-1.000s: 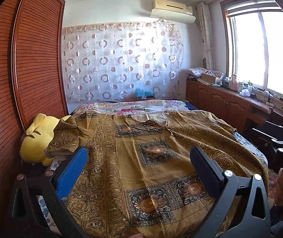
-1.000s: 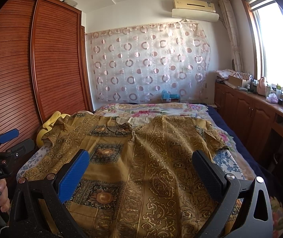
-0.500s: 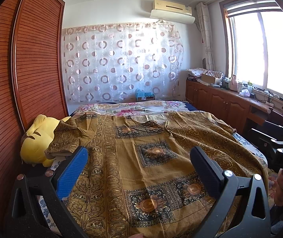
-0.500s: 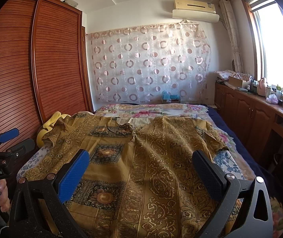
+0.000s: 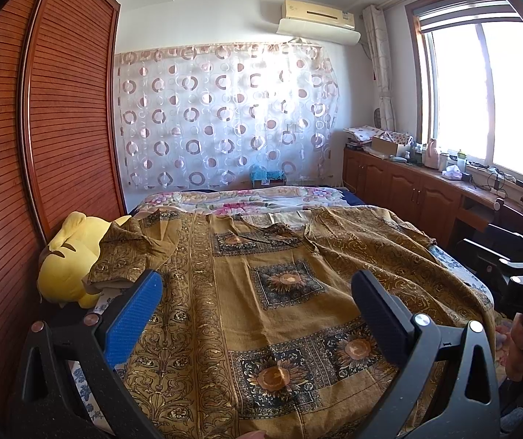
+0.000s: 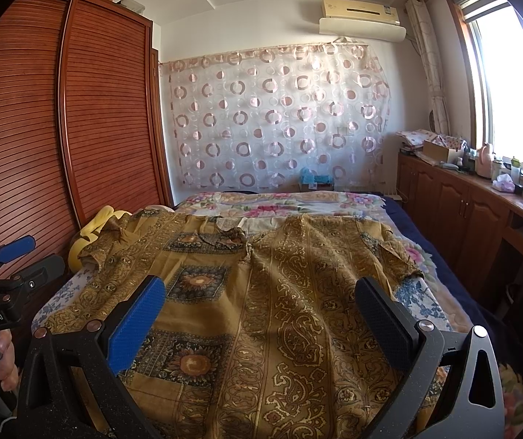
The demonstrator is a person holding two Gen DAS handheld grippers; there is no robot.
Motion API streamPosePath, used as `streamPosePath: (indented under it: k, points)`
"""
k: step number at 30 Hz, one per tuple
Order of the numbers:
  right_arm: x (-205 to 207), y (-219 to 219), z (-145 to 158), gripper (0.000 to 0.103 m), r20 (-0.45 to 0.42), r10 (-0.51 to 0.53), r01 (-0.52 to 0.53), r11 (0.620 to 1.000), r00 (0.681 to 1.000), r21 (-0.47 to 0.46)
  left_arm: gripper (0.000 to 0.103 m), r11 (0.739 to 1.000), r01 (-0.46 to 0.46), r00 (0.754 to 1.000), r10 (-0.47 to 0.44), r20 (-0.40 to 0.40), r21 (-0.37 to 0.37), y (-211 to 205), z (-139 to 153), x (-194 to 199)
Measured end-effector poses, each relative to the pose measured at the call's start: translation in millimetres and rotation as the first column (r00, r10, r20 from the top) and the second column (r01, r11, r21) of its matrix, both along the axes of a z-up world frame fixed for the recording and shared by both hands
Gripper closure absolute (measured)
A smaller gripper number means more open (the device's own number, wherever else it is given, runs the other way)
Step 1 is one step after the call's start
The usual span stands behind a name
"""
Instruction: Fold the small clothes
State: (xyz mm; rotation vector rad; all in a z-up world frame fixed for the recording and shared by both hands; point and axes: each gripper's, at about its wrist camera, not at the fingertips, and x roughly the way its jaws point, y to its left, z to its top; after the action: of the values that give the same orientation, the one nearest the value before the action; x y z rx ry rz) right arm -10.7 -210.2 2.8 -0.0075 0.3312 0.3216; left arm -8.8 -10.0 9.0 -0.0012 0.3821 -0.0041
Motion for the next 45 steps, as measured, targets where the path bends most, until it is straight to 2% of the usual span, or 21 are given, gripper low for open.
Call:
streamPosePath:
  k: [7,12,17,20,23,27,32,36,45]
  points:
    - [0,2,0,0.0,0.001,0.004,-0.004,1.0,1.0,0.002,0.0,1.0,-0.001,1.0,0.001,0.002,0.0,0,0,0]
    - [1,2,-1,0.0,-0.003,0.01,-0.01,1.0,1.0,0.004,0.0,1.0,0.002,1.0,-0.002,-0.006,-0.003,-8,24,-9]
    - [9,5,-10,0.0,-0.017,0.024,-0.024,1.0,1.0,-0.011,0.0,1.0,-0.015,0.999,0.015,-0.035,-0.017,-1,21,-2]
    - [18,9,-16,0.0,-0.024,0.033,-0.034,0.999,0.999,-0.02,0.0,0.999,-0.014,0.999,0.012,-0.046,-0.039,10,13,10]
    - [26,14,-19,0.0,-0.014,0.035,-0.036,0.999,0.999,-0.032,0.0,0.999,-0.036,0.996,0.034,-0.081,-0.028,24,-3,25]
    - [41,22,-25,0.0,-0.005,0.055,-0.055,0.997,0.998,-0.044,0.0,0.998,-0.07,0.991,0.069,-0.111,-0.002,46,-12,42]
    - [61,32,-33,0.0,-0.001,0.1,-0.1,0.993,0.995,-0.066,0.0,0.998,-0.068,0.992,0.066,-0.111,-0.017,72,-22,56]
    - [81,40,-38,0.0,-0.029,0.148,-0.15,0.985,0.988,-0.083,0.0,0.999,-0.042,0.985,0.046,-0.165,0.029,89,-27,78]
    - [120,49,-42,0.0,-0.134,0.222,-0.232,0.97,0.966,-0.065,0.0,0.999,-0.038,0.965,0.044,-0.26,0.03,145,-28,111]
